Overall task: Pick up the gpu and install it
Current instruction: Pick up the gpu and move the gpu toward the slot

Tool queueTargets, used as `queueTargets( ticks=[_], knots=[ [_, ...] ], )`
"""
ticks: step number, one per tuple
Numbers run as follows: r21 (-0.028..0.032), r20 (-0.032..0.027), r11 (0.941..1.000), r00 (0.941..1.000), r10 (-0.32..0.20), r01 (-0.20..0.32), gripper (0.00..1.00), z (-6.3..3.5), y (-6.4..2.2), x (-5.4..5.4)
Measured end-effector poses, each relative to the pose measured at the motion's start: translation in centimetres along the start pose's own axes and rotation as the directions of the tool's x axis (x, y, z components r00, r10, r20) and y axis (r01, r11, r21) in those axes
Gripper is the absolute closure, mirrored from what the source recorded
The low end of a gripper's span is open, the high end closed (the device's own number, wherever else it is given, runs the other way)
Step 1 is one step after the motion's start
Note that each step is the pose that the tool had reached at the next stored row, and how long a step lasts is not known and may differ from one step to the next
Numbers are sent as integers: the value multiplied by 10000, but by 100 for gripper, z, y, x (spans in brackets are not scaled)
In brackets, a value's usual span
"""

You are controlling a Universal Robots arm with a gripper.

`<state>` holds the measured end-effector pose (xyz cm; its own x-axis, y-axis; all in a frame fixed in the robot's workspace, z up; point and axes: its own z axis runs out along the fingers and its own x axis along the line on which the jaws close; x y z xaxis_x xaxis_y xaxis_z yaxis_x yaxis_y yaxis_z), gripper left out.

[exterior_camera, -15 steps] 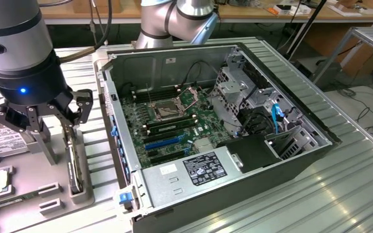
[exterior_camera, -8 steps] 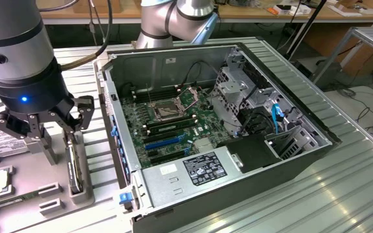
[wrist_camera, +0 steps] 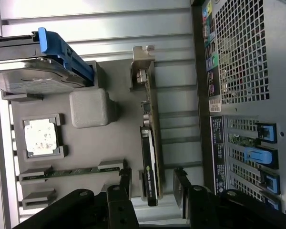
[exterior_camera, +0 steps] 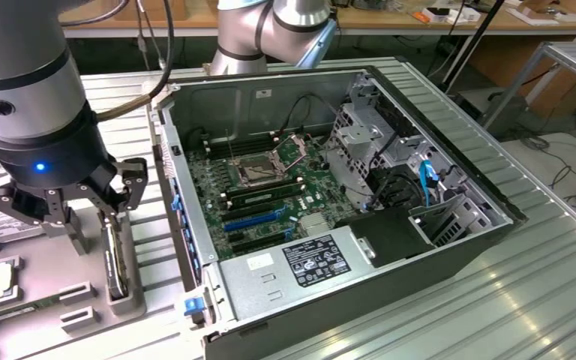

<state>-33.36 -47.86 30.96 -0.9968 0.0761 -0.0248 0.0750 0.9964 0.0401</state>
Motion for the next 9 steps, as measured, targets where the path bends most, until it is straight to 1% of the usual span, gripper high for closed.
queueTargets(
  ticks=[2, 5, 9],
  knots=[
    [0, 1, 10000, 10000, 1, -1, 52, 28, -16, 0],
    [1, -1, 10000, 10000, 0, 0, 52, 95, -22, 1],
    [1, 0, 10000, 10000, 1, -1, 52, 153, -24, 3]
  ],
)
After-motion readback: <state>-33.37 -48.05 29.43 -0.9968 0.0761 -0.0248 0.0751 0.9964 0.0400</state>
